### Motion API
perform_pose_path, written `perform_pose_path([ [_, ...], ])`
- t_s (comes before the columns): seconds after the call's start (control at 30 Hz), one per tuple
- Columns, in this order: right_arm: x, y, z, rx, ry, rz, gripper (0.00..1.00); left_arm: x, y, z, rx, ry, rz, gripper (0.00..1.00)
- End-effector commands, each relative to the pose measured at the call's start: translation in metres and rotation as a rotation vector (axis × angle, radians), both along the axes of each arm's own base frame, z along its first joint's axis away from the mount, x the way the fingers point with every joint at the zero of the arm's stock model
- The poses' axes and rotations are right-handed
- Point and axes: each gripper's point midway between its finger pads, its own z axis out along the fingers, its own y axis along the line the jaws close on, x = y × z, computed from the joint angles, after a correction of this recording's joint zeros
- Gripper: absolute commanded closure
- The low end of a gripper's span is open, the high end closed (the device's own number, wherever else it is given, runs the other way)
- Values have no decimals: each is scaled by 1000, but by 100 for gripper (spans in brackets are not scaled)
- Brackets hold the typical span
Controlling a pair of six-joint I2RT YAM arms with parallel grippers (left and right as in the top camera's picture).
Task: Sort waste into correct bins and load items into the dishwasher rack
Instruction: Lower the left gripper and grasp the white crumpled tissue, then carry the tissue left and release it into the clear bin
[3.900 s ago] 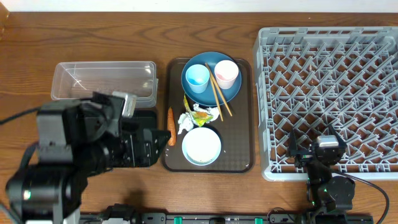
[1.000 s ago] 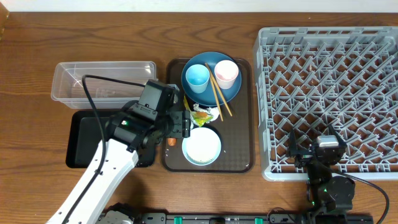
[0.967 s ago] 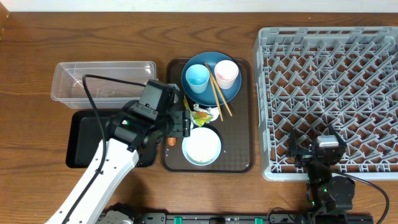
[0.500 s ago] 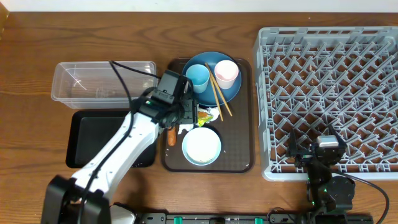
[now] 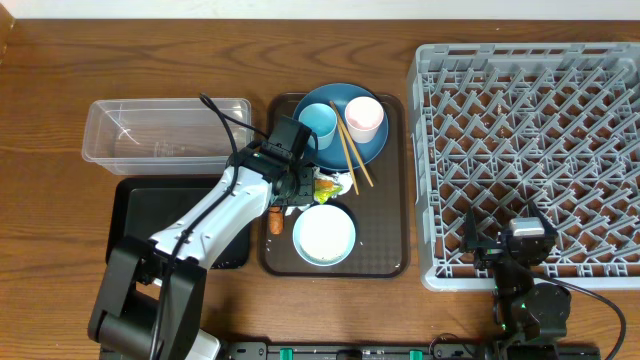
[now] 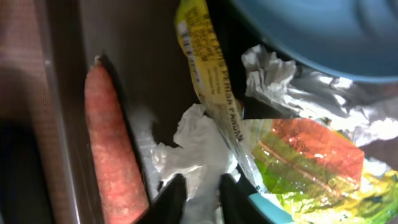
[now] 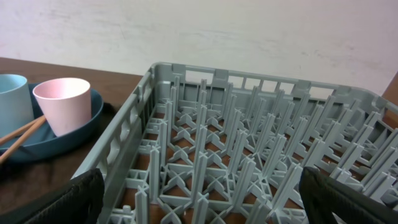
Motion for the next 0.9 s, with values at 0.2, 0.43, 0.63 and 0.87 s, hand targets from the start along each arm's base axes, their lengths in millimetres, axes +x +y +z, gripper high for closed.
perform_pose_path([
  [0.2,0,-2,0,-11,0,-9,1,9,2,37,-16,-105,-16,94],
  [0.43,0,-2,0,-10,0,-9,1,15,18,109,-92,-295,33,94],
  [0.63,0,-2,0,-10,0,-9,1,24,64,171,-82,-512,171,94],
  [0.87,0,-2,0,-10,0,-9,1,46,118,197,35,-664,357,94],
])
